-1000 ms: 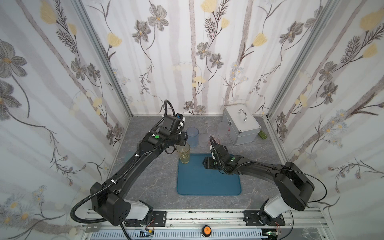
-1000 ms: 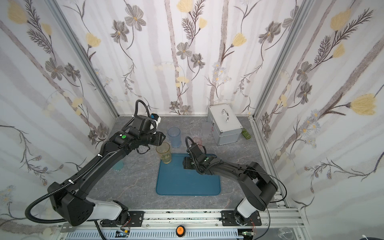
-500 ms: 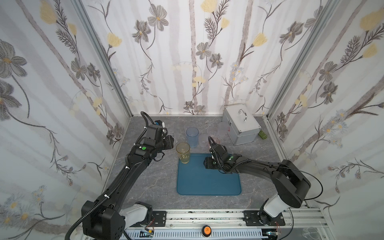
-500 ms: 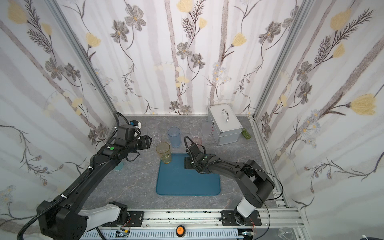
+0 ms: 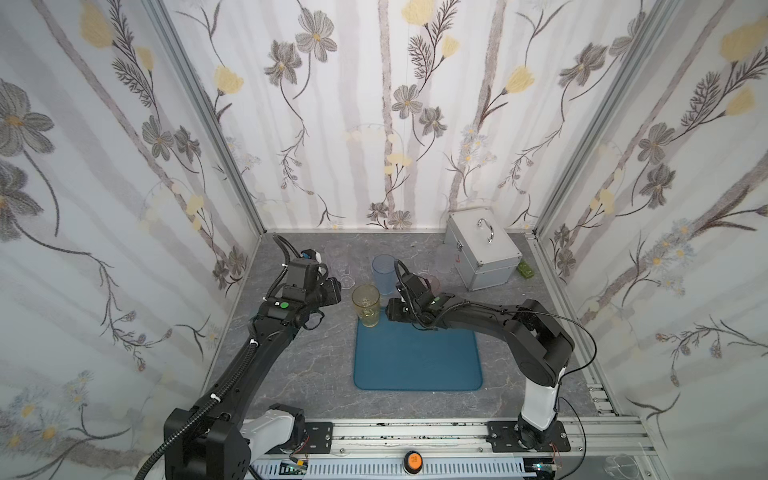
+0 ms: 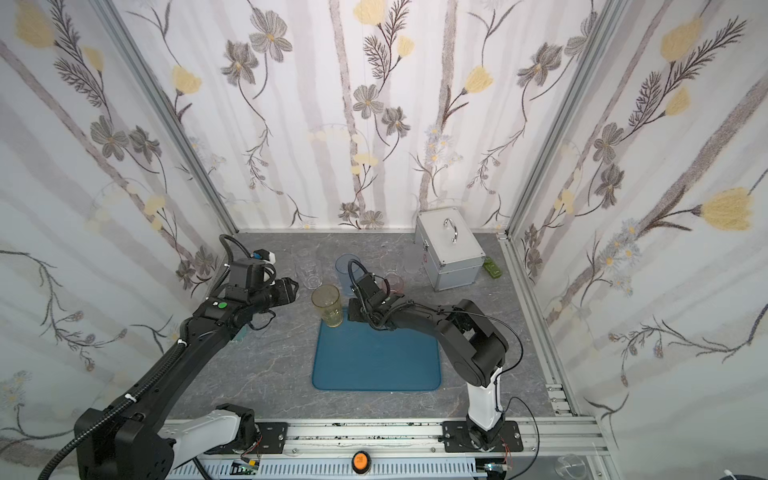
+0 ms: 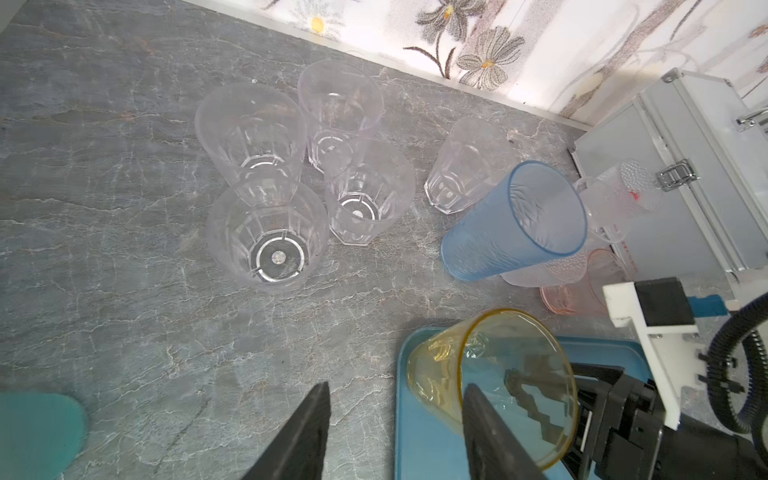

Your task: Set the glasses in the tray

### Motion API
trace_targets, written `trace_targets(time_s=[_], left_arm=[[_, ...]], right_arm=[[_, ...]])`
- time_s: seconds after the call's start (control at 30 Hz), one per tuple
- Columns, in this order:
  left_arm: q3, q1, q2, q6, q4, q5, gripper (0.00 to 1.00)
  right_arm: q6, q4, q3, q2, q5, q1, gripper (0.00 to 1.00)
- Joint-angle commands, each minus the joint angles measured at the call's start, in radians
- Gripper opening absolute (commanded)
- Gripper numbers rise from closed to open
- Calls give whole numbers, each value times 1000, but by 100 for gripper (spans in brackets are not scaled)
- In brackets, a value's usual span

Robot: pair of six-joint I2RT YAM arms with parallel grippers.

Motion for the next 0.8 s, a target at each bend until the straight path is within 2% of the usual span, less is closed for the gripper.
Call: trace_targets(time_s=[0.0,0.03,0.27,0.47,0.6,0.77], left_arm=[[-11,8,2,2,44,4,54],[-14,10,2,4,46,4,54],[-30,26,1,10,62,6,54],[-16,34,32,4,78,-10,55],[-6,35,71,-62,82,-5,55],[-81,61,65,-156,106,-33,58]], right_arm=[[17,11,50,32,-26,1,56],[18,9,61,38,-30,31,56],[23,16,19,28,-48,62,56],[34,45,-89,-42,-31,26,56],[17,27,-100,-58,-51,24,57],[13,37,-151,-102,-53,25,59]])
